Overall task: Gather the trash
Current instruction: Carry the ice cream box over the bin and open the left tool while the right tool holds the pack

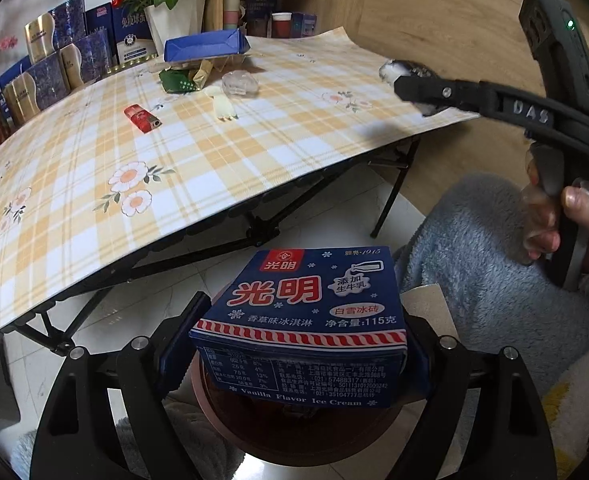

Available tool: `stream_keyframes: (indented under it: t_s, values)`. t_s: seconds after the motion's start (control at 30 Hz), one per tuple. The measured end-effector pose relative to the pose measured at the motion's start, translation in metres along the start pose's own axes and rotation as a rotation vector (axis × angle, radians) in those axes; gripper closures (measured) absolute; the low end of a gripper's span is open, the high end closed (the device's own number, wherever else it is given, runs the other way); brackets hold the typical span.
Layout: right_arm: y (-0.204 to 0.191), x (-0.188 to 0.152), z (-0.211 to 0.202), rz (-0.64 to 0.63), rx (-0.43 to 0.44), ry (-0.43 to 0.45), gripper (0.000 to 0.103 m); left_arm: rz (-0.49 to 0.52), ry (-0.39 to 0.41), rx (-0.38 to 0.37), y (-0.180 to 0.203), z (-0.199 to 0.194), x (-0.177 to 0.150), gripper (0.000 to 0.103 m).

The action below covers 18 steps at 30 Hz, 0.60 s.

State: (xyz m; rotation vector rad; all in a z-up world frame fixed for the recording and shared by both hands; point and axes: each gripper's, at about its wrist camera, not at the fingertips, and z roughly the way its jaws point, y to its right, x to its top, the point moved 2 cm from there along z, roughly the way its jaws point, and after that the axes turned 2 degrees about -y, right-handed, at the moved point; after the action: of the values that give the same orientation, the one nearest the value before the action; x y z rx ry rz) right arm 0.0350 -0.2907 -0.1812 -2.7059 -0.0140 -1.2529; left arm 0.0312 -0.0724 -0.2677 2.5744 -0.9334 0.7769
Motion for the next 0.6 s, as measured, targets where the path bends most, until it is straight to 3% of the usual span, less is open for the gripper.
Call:
stream_keyframes:
  t_s: [0.5,0.6]
  values:
    - [0.002,0.000,0.002,0.017,0.024,0.004,0.039,0.000,-0.113,0.003,0.002,0.024,-0.004,0.020]
    - [0.001,-0.001,0.001,0.007,0.025,0.005,0.039,-0.018,-0.119,0.004,0.000,0.026,-0.003,0.013]
